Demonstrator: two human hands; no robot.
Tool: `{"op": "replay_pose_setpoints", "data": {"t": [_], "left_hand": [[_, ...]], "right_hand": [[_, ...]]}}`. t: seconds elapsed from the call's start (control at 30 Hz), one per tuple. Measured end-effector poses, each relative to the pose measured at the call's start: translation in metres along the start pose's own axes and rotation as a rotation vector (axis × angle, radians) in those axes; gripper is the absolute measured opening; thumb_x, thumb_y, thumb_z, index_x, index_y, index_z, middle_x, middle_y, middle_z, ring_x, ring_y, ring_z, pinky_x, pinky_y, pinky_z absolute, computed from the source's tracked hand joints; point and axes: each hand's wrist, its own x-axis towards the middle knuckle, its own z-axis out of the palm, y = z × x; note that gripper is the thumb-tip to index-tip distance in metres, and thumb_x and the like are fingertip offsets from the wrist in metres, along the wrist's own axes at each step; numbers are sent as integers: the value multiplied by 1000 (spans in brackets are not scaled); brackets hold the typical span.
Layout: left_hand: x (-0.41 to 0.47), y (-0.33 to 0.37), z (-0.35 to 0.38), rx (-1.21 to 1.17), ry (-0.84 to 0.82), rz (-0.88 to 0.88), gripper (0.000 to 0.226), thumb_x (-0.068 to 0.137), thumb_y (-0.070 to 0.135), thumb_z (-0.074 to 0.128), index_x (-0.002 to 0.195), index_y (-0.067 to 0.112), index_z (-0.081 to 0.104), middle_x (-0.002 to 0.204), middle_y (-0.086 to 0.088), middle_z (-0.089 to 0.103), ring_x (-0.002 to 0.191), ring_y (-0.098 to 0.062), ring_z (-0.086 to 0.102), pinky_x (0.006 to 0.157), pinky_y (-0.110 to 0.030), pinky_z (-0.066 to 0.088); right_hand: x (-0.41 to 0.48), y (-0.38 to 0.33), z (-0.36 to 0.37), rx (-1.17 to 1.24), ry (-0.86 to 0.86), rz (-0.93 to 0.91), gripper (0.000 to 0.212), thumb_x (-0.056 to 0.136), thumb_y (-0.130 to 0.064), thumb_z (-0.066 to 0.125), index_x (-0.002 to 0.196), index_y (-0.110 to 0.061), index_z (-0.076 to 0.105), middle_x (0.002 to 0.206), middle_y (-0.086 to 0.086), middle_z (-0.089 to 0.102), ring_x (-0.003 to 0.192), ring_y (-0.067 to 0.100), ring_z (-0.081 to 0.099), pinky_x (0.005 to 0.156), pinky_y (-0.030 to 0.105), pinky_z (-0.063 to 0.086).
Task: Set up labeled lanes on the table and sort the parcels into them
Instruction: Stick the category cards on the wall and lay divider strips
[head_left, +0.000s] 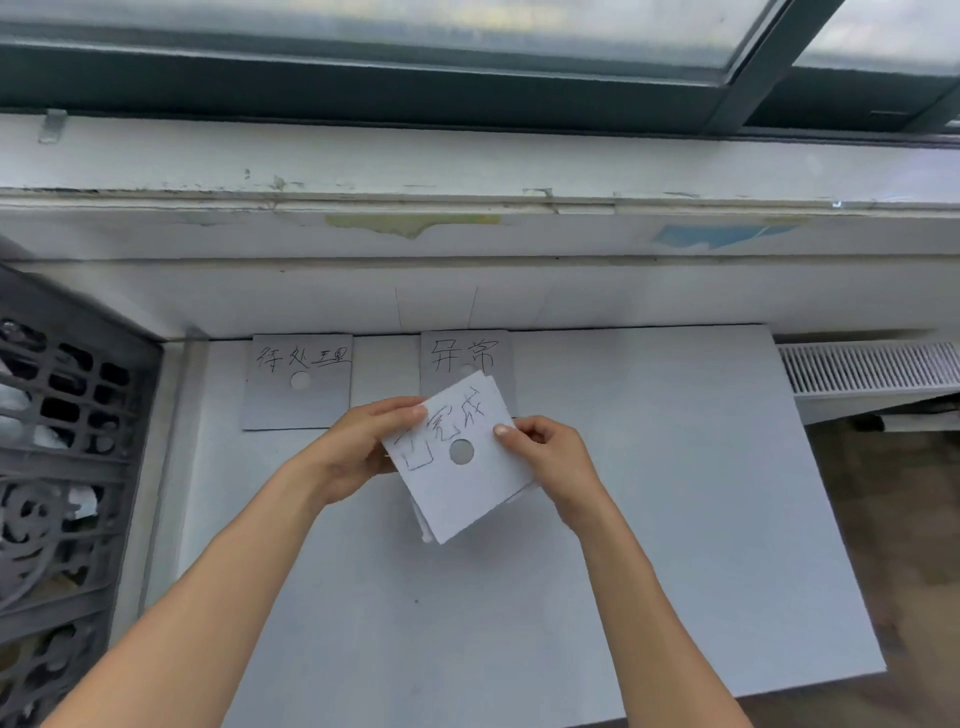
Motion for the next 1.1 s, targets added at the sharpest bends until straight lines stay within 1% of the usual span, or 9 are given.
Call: {"op": "replay_pose_setpoints", "data": {"t": [0.07, 0.17, 0.33, 0.4, 0.53, 0.67, 0.8, 0.97, 1.1], "left_hand": [[3, -4, 14, -106, -77, 3, 42, 90, 37, 64, 127, 17, 66, 122, -12, 70, 101, -24, 69, 81, -33, 57], [10, -18, 44, -107, -102, -7, 33, 97, 24, 60, 128, 12, 64, 122, -13, 70, 99, -25, 70, 78, -35, 58], [31, -36, 94, -108, 68, 6, 25, 99, 16, 57, 122, 13, 66, 116, -10, 73, 93, -23, 73, 73, -36, 60], [42, -40, 112, -76, 122, 10, 24, 98, 18, 58, 121, 16, 67, 114, -8, 74, 93, -22, 73, 77, -38, 59], [61, -43, 140, -80, 240, 12, 22, 97, 23, 62, 118, 19, 67, 110, -3, 76, 95, -22, 74, 79, -37, 59], [68, -46, 151, -122, 322, 1, 21, 98, 26, 60, 116, 19, 68, 107, -2, 76, 90, -20, 73, 87, -44, 56], [62, -51, 138, -38, 373, -15, 18, 98, 24, 60, 113, 19, 70, 104, -2, 77, 83, -17, 73, 75, -35, 59], [58, -56, 115, -5, 392, -49, 20, 98, 24, 61, 115, 18, 69, 107, -5, 76, 87, -20, 73, 79, -36, 58], [60, -52, 111, -15, 392, -50, 18, 98, 24, 61, 113, 19, 70, 105, -3, 77, 86, -19, 73, 81, -37, 57]], "right_hand": [[-2, 2, -17, 99, 78, 15, 18, 89, -28, 75, 95, -11, 75, 92, 1, 77, 82, 12, 69, 73, 25, 53], [1, 4, -43, 150, 140, 28, 22, 89, -29, 74, 97, -9, 75, 97, 6, 78, 81, 13, 69, 76, 30, 54], [17, 5, -88, 49, 162, -1, 16, 88, -25, 75, 90, -10, 75, 83, -5, 77, 68, 4, 67, 60, 13, 50], [26, 5, -106, -21, 204, -21, 12, 87, -21, 77, 90, -9, 74, 81, -4, 76, 68, 5, 67, 59, 13, 50], [44, 3, -137, -122, 213, -25, 19, 84, -21, 79, 94, -6, 73, 88, 4, 75, 74, 13, 68, 68, 24, 54], [63, 2, -167, -74, 197, 4, 17, 88, -21, 76, 98, -7, 74, 88, 2, 74, 67, 5, 63, 55, 11, 46], [87, -7, -196, -12, 293, 26, 17, 89, -22, 75, 99, -8, 74, 97, 5, 74, 76, 12, 64, 70, 22, 52], [121, -11, -210, -34, 396, 13, 8, 87, -22, 76, 82, -18, 72, 94, 3, 74, 95, 22, 69, 90, 35, 55], [139, -5, -205, -129, 438, -1, 10, 86, -26, 75, 86, -17, 72, 91, 0, 72, 97, 21, 68, 87, 32, 54]]}}
